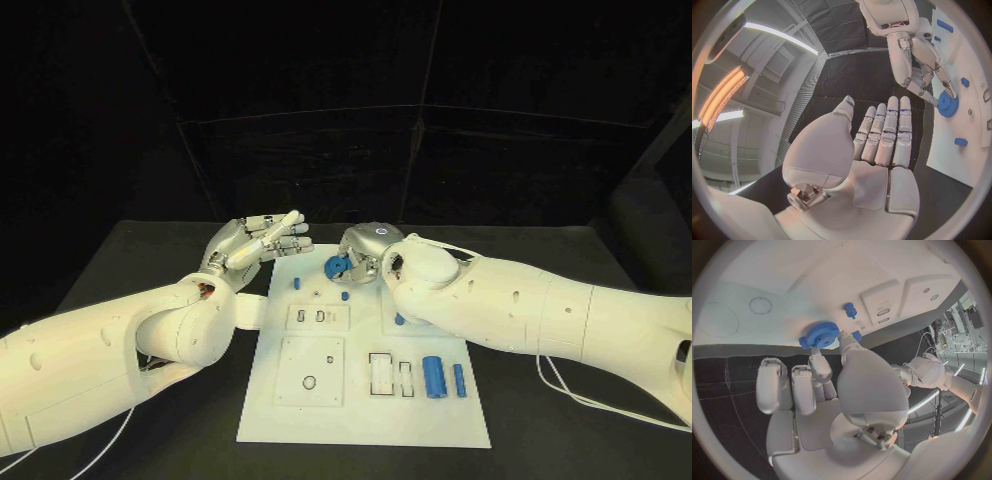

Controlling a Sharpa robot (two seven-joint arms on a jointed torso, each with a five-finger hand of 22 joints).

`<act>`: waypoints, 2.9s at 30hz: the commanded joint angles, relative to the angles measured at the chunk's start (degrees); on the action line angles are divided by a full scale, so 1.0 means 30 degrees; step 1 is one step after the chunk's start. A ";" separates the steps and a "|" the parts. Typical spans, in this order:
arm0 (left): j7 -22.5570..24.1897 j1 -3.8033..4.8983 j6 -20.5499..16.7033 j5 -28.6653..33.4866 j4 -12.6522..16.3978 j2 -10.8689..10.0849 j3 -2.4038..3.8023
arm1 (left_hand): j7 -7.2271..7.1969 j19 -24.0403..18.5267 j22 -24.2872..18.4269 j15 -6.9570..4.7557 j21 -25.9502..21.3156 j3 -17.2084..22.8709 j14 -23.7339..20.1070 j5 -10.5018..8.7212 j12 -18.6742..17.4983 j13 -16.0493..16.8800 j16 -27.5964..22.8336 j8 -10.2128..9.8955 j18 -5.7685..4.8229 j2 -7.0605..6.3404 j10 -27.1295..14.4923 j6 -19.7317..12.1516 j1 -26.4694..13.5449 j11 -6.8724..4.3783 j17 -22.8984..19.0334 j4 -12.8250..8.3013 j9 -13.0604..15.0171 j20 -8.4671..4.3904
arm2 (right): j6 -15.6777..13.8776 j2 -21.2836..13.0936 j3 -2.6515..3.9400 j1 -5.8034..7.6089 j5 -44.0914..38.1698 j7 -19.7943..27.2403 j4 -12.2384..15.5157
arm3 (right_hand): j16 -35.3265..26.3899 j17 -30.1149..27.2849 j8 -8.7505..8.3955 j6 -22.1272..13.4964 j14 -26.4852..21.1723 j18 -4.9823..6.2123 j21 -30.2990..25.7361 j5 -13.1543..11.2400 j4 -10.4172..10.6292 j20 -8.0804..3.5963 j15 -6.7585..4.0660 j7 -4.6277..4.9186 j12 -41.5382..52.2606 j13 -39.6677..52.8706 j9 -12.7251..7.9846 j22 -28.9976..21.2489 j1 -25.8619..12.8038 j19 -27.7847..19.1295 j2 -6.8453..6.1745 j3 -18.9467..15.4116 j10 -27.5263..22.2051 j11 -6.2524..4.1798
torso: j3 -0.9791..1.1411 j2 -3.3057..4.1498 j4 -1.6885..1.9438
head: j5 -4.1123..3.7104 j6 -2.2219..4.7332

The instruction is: Assemble the parts on the task board

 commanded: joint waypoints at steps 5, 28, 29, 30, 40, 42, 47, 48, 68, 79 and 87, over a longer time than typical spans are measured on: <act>0.0007 0.0030 0.0217 -0.0122 0.0023 0.0001 0.0015 | 0.0050 0.0159 -0.0031 0.0001 -0.0113 0.0006 0.0040 -0.0075 -0.0083 -0.0002 -0.0105 -0.0062 0.0262 0.0171 0.0044 0.0016 -0.0018 0.0084 0.0007 -0.0119 -0.0011 0.0021 | 0.0506 -0.0132 0.0005 0.0039 0.0267 0.0140 0.0050 | -0.0091 0.0784 -0.0103 -0.0220 0.1123 -0.0085 0.0046 0.2242 0.1539 0.0184 0.0162 0.0063 0.0068 0.0218 0.0072 0.0024 -0.0990 0.0027 0.0301 -0.1266 -0.0074 0.0126 | 0.0007 -0.0002 -0.0007 | 0.0011 0.0008; -0.0046 0.0032 0.0257 -0.0124 0.0014 -0.0023 0.0015 | 0.0071 0.0151 -0.0043 0.0010 -0.0141 -0.0013 0.0025 -0.0077 -0.0108 -0.0004 -0.0133 -0.0081 0.0259 0.0165 0.0024 -0.0003 -0.0032 0.0098 0.0003 -0.0122 -0.0014 0.0026 | 0.0367 -0.0796 0.0008 0.0044 0.1525 0.0438 0.0334 | 0.0029 0.1092 -0.0410 -0.0812 0.1185 -0.0113 0.0102 0.2358 0.1563 0.0341 0.0333 0.0282 0.0450 0.0638 -0.0018 0.0178 -0.1192 0.0111 0.1162 -0.2315 0.0108 0.0317 | 0.0020 -0.0005 0.0005 | -0.0008 0.0028; -0.0046 0.0032 0.0254 -0.0124 0.0009 -0.0025 0.0015 | 0.0071 0.0151 -0.0043 0.0010 -0.0141 -0.0013 0.0025 -0.0077 -0.0108 -0.0004 -0.0133 -0.0081 0.0259 0.0165 0.0024 -0.0003 -0.0032 0.0098 0.0003 -0.0122 -0.0014 0.0026 | 0.0131 -0.0896 0.0008 0.0044 0.1542 0.0495 0.0435 | 0.0038 0.1111 -0.0397 -0.0789 0.1189 -0.0117 0.0112 0.2403 0.1547 0.0346 0.0332 0.0276 0.0520 0.0703 -0.0011 0.0202 -0.1131 0.0127 0.1194 -0.2339 0.0147 0.0315 | 0.0028 -0.0008 -0.0004 | 0.0016 0.0031; -0.0046 0.0032 0.0253 -0.0124 0.0005 -0.0027 0.0015 | 0.0071 0.0151 -0.0043 0.0010 -0.0141 -0.0013 0.0025 -0.0077 -0.0108 -0.0004 -0.0133 -0.0081 0.0259 0.0165 0.0024 -0.0003 -0.0032 0.0098 0.0003 -0.0122 -0.0014 0.0026 | -0.0117 -0.1007 0.0009 0.0044 0.1555 0.0559 0.0555 | 0.0039 0.1114 -0.0380 -0.0755 0.1190 -0.0120 0.0120 0.2442 0.1527 0.0347 0.0330 0.0268 0.0568 0.0749 -0.0003 0.0222 -0.1054 0.0139 0.1224 -0.2372 0.0174 0.0309 | 0.0036 -0.0012 -0.0013 | 0.0035 0.0037; -0.0001 0.0030 0.0272 -0.0124 0.0020 -0.0109 0.0014 | 0.0089 0.0120 -0.0063 0.0030 -0.0195 -0.0032 -0.0009 -0.0075 -0.0142 -0.0004 -0.0184 -0.0106 0.0251 0.0167 0.0001 -0.0025 -0.0044 0.0116 -0.0004 -0.0130 -0.0016 0.0040 | -0.1383 -0.4347 0.0002 0.0237 0.4535 0.3621 0.3034 | -0.0168 0.0731 -0.0166 -0.0255 0.1085 -0.0038 -0.0030 0.1910 0.0881 0.0288 0.0233 0.0124 0.0776 0.0992 0.0078 -0.0131 0.0667 -0.0131 0.1186 -0.2715 0.0274 0.0178 | -0.0032 -0.0061 -0.0097 | -0.0004 0.0186; 0.0017 0.0030 0.0283 -0.0124 0.0021 -0.0123 0.0014 | 0.0086 0.0073 -0.0080 0.0046 -0.0242 -0.0037 -0.0041 -0.0073 -0.0156 -0.0002 -0.0220 -0.0113 0.0243 0.0175 -0.0002 -0.0027 -0.0039 0.0121 -0.0011 -0.0142 -0.0015 0.0052 | -0.1266 -0.5107 -0.0004 0.0344 0.6218 0.4817 0.3316 | -0.0280 0.0544 -0.0122 -0.0108 0.1037 0.0039 -0.0190 0.1377 0.0235 0.0225 0.0167 0.0068 0.0645 0.0915 0.0082 -0.0494 0.1899 -0.0393 0.1334 -0.2525 0.0171 0.0109 | -0.0039 -0.0094 -0.0157 | -0.0030 0.0231; 0.0010 0.0030 0.0293 -0.0124 -0.0020 -0.0115 0.0014 | 0.0083 0.0040 -0.0091 0.0055 -0.0276 -0.0041 -0.0061 -0.0073 -0.0164 0.0000 -0.0245 -0.0117 0.0240 0.0179 0.0001 -0.0025 -0.0035 0.0122 -0.0015 -0.0152 -0.0013 0.0060 | -0.0694 -0.6850 -0.0016 0.0520 1.0090 0.7396 0.3556 | -0.0318 0.0562 -0.0197 -0.0112 0.1030 0.0179 -0.0503 0.1080 -0.1232 0.0149 0.0109 0.0076 -0.0625 -0.0085 0.0030 -0.1183 0.4203 -0.0889 0.1393 -0.1999 -0.0672 0.0062 | -0.0004 -0.0162 -0.0289 | -0.0049 0.0335; -0.0002 0.0030 0.0326 -0.0124 -0.0057 -0.0084 0.0014 | 0.0083 0.0040 -0.0091 0.0055 -0.0276 -0.0041 -0.0061 -0.0073 -0.0164 0.0000 -0.0245 -0.0117 0.0240 0.0179 0.0001 -0.0025 -0.0035 0.0122 -0.0015 -0.0152 -0.0013 0.0060 | -0.0594 -0.7266 -0.0022 0.0544 1.0646 0.7851 0.3528 | -0.0294 0.0632 -0.0263 -0.0209 0.1043 0.0194 -0.0549 0.1133 -0.1446 0.0155 0.0128 0.0105 -0.0931 -0.0331 0.0002 -0.1272 0.4439 -0.0957 0.1277 -0.2023 -0.0867 0.0085 | 0.0003 -0.0170 -0.0293 | -0.0135 0.0363; -0.0047 0.0017 0.0480 -0.0135 -0.0482 0.0130 0.0007 | 0.0016 -0.0016 -0.0108 0.0053 -0.0359 -0.0014 -0.0072 -0.0066 -0.0153 0.0015 -0.0298 -0.0091 0.0249 0.0260 0.0086 0.0056 0.0007 0.0082 -0.0016 -0.0187 0.0004 0.0072 | -0.0404 -0.8123 -0.0055 0.0042 1.1014 0.8639 0.1164 | -0.0142 0.0997 -0.0374 -0.0373 0.1127 0.0189 -0.0569 0.1604 -0.1835 0.0195 0.0174 0.0150 -0.1191 -0.0568 -0.0038 -0.1250 0.4628 -0.0944 0.1002 -0.2333 -0.0944 0.0133 | 0.0088 -0.0136 -0.0356 | -0.0528 0.0380; -0.0047 0.0010 0.0501 -0.0368 -0.0614 0.0170 0.0003 | 0.0013 -0.0021 -0.0109 0.0051 -0.0367 -0.0013 -0.0070 -0.0067 -0.0153 0.0015 -0.0302 -0.0091 0.0251 0.0265 0.0094 0.0061 0.0012 0.0079 -0.0016 -0.0192 0.0004 0.0073 | -0.0172 -0.7983 -0.0057 -0.0108 1.0448 0.8400 0.0575 | -0.0125 0.1042 -0.0462 -0.0599 0.1135 0.0187 -0.0574 0.1654 -0.1879 0.0217 0.0205 0.0195 -0.1238 -0.0613 -0.0068 -0.1248 0.4555 -0.0938 0.0942 -0.2472 -0.0977 0.0175 | 0.0030 -0.0143 -0.0332 | -0.0560 0.0302; -0.0047 0.0008 0.0481 -0.0387 -0.0670 0.0175 0.0003 | 0.0008 -0.0024 -0.0110 0.0050 -0.0376 -0.0011 -0.0067 -0.0066 -0.0155 0.0015 -0.0306 -0.0093 0.0252 0.0270 0.0098 0.0062 0.0019 0.0077 -0.0015 -0.0200 0.0003 0.0074 | 0.0402 -0.7999 -0.0057 -0.0158 1.0053 0.8311 0.0497 | -0.0129 0.1041 -0.0467 -0.0673 0.1133 0.0193 -0.0588 0.1659 -0.1862 0.0233 0.0225 0.0212 -0.1274 -0.0650 -0.0068 -0.1276 0.4452 -0.0955 0.0920 -0.2568 -0.1001 0.0197 | 0.0023 -0.0142 -0.0327 | -0.0598 0.0238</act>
